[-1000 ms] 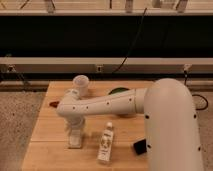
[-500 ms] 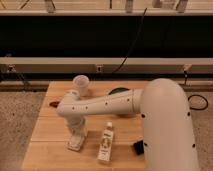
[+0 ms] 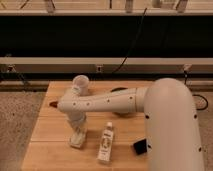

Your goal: Place the white sponge in the ceramic bowl

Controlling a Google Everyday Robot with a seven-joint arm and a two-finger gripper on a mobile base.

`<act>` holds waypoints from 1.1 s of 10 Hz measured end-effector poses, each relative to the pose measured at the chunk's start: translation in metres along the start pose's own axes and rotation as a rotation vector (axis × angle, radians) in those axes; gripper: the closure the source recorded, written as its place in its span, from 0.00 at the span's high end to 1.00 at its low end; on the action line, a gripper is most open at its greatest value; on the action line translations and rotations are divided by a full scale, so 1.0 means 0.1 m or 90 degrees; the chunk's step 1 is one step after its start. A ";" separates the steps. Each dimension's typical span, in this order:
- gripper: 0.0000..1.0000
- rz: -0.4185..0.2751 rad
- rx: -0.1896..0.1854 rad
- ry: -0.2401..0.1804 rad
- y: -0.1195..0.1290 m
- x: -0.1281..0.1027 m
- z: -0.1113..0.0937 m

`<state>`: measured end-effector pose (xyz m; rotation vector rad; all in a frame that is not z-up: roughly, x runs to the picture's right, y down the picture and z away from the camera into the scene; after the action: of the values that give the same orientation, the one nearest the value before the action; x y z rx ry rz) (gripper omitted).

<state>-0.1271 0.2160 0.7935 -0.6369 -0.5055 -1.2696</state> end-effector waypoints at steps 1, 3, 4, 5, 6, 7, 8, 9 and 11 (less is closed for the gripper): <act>0.00 0.007 0.000 0.004 0.10 0.08 -0.08; 0.00 0.020 0.003 0.013 0.18 0.24 -0.25; 0.00 0.023 0.006 0.014 0.19 0.30 -0.32; 0.00 0.032 0.009 0.020 0.30 0.40 -0.37; 0.00 0.042 0.011 0.023 0.42 0.50 -0.40; 0.00 0.048 0.014 0.026 0.48 0.56 -0.45; 0.00 0.052 0.019 0.029 0.51 0.62 -0.50; 0.00 0.061 0.024 0.033 0.58 0.71 -0.56; 0.00 0.075 0.028 0.036 0.71 0.83 -0.61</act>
<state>-0.0388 0.1271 0.7936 -0.5834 -0.4421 -1.1595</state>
